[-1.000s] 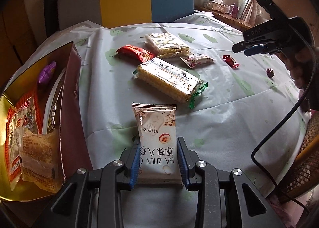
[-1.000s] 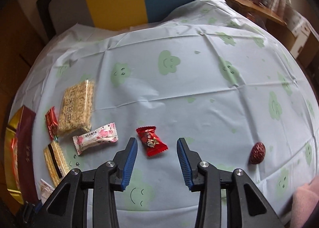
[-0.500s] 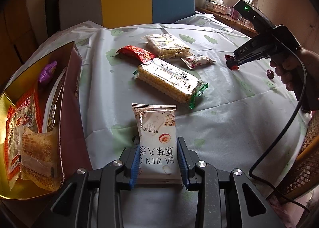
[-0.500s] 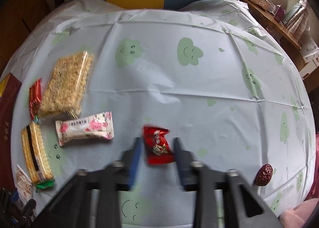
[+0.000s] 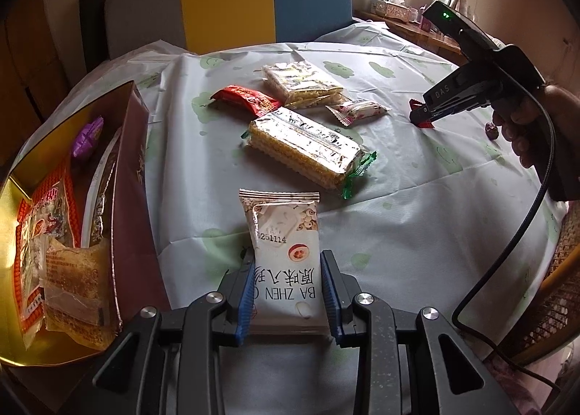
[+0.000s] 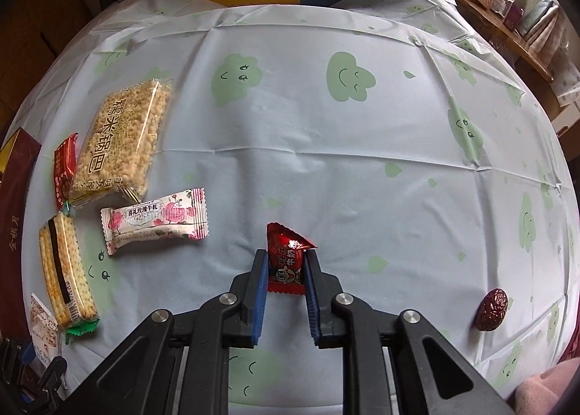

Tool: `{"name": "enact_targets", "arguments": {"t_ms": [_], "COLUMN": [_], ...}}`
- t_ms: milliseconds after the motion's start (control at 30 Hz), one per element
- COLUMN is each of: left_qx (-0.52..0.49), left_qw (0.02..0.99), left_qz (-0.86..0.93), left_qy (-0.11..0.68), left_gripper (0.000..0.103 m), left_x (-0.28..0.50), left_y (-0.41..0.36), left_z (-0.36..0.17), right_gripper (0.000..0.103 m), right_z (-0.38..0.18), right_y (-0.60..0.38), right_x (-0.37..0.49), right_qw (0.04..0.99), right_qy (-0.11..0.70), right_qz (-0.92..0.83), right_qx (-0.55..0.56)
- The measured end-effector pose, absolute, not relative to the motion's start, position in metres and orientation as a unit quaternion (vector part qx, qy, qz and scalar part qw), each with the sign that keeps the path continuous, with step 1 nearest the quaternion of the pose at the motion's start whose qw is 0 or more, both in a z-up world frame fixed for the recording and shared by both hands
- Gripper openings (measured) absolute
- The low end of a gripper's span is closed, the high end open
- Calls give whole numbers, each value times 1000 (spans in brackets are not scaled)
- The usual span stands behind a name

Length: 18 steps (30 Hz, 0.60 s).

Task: Organize snacks
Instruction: 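Lower the white packet into the tray and open the left gripper while the right gripper holds the candy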

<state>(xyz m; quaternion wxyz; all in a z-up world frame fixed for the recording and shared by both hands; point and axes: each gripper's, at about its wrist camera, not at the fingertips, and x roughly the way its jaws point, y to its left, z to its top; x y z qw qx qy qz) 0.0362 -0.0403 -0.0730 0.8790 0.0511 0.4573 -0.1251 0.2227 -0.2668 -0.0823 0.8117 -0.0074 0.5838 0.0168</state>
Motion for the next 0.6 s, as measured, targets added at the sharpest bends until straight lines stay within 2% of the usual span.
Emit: {"name": "enact_targets", "arguments": {"t_ms": [367, 600], "left_qx": [-39, -118], "left_qw": [898, 909], "left_qz": [-149, -78], "left_qy": [411, 393], "left_gripper": [33, 34], "left_x": [37, 54], "left_y": [-7, 61], "left_z": [-12, 13], "right_gripper": [19, 19], "right_z": [-87, -88], "right_y": [-250, -238], "right_x": [217, 215], "right_qw": [817, 818], "right_qy": [573, 570], "right_qz": [16, 14], "right_qx": [-68, -79]}}
